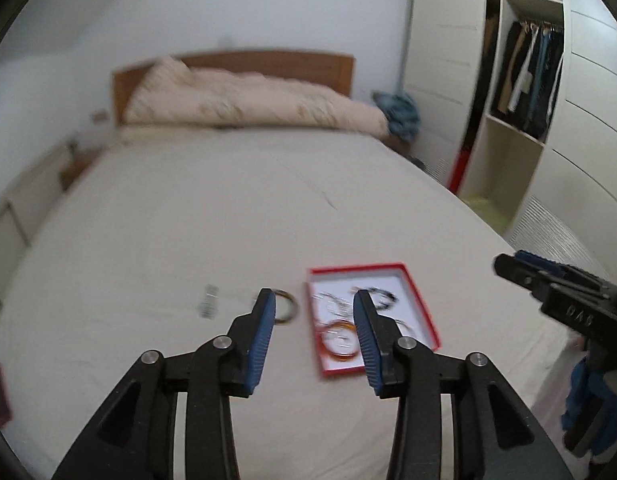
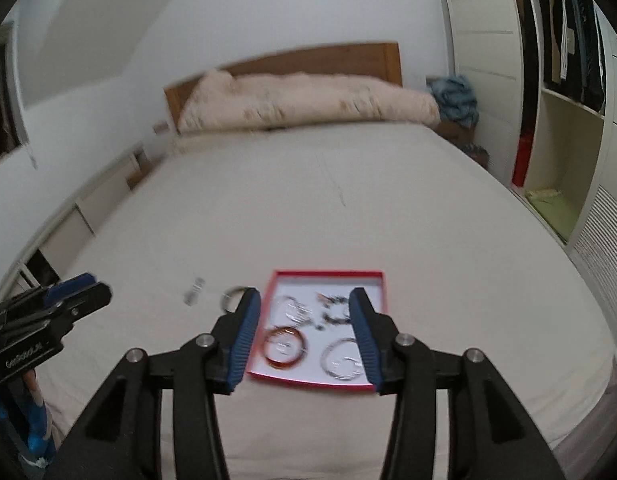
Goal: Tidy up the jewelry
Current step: 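Withdraw both tools and move toward the silver watch and dark bangle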
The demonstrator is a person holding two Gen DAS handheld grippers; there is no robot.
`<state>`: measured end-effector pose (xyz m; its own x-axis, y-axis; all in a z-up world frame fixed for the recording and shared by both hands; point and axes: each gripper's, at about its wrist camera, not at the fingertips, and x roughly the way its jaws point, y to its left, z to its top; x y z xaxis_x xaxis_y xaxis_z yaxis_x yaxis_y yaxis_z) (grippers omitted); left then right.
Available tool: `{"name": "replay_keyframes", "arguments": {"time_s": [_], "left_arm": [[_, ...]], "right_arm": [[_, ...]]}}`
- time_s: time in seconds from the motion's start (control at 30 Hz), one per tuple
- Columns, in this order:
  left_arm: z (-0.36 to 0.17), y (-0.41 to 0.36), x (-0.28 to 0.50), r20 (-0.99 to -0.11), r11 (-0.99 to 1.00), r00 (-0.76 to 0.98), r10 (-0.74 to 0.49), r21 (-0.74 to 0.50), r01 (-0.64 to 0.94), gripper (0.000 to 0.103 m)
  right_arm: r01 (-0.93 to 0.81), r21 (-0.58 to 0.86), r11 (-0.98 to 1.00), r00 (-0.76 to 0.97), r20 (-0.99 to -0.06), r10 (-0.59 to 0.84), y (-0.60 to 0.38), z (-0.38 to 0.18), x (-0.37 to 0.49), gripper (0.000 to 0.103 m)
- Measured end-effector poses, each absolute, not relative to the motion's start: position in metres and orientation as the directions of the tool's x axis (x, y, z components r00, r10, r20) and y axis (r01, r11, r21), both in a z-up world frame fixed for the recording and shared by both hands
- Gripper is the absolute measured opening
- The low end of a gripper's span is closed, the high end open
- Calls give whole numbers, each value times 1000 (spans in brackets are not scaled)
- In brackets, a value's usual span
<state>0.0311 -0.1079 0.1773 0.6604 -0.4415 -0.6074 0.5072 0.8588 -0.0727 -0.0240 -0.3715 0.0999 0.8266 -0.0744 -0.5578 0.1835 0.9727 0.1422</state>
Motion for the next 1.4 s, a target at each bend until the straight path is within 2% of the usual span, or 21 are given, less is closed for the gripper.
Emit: {"name": "replay_keyframes", "arguments": {"time_s": [0.17,0.27,0.3,0.53,0.93,1.13,1.4], "left_arm": [[199,-51,13,-553,912,740,-383,-102,396,57],[197,-35,13,-554,932,758,-345,-111,344,71],[196,-30,12,-552,936,762,-340,-119,332,73],[182,7,14,-572,959,774,-273,-103,263,73],[135,36,43,-630,981,756,-178,-51,189,75],[105,33,72,-675,980,717,-176,-53,190,75],[40,10,128,-767,969,608,-204,-69,237,73]], "right_arm": [[133,129,983,863,-502,-51,-335,120,-51,45],[115,110,987,870,-491,-47,-322,126,-64,45],[111,102,989,870,-491,-47,-319,126,-67,46],[119,105,987,862,-504,-50,-311,118,-77,48],[76,134,988,840,-543,9,-299,75,-39,48],[-2,141,990,802,-592,86,-286,49,-3,48],[-116,160,980,695,-692,195,-266,-2,58,47]]}}
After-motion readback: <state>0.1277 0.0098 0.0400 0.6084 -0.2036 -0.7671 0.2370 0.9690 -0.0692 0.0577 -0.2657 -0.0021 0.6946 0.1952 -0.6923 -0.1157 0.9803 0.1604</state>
